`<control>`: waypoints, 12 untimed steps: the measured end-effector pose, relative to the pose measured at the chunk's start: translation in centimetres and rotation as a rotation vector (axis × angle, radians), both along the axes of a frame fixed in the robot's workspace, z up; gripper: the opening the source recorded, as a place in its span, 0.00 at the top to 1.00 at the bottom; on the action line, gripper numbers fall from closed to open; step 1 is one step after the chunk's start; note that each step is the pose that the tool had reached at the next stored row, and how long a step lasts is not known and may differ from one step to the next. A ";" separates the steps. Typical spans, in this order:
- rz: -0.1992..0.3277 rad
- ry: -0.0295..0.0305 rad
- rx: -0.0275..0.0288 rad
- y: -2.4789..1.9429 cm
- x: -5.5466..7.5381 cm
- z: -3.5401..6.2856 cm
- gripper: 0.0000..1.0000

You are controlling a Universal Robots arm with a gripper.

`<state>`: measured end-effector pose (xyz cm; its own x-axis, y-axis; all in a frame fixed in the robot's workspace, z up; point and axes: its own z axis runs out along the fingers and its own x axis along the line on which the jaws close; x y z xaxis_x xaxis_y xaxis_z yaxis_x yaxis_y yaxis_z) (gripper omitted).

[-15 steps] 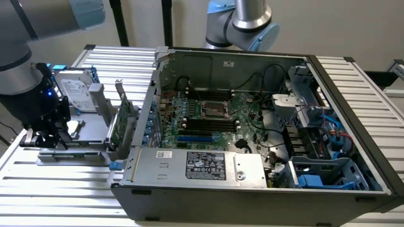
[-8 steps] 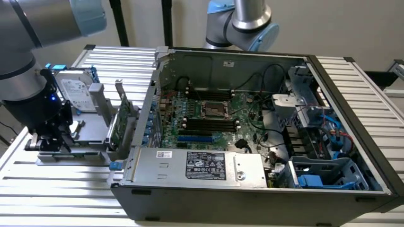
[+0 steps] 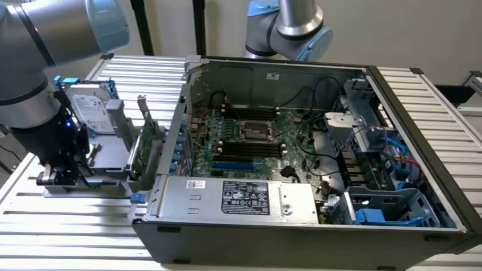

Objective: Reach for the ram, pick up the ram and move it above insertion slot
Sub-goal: 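Pick up the ram and move it above insertion slot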

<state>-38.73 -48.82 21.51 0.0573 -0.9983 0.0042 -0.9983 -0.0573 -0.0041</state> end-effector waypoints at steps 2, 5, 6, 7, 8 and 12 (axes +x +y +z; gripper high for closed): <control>0.002 -0.0015 0.0017 0.00 0.0 -0.37 0.69; 0.003 -0.0029 0.0076 0.00 0.0 -0.85 0.69; 0.003 -0.0030 0.0103 0.00 0.0 -0.98 0.69; 0.003 -0.0031 0.0122 0.00 0.0 -1.10 0.69; 0.003 -0.0031 0.0135 0.00 0.0 -1.21 0.69; 0.003 -0.0031 0.0166 0.00 0.0 -1.52 0.69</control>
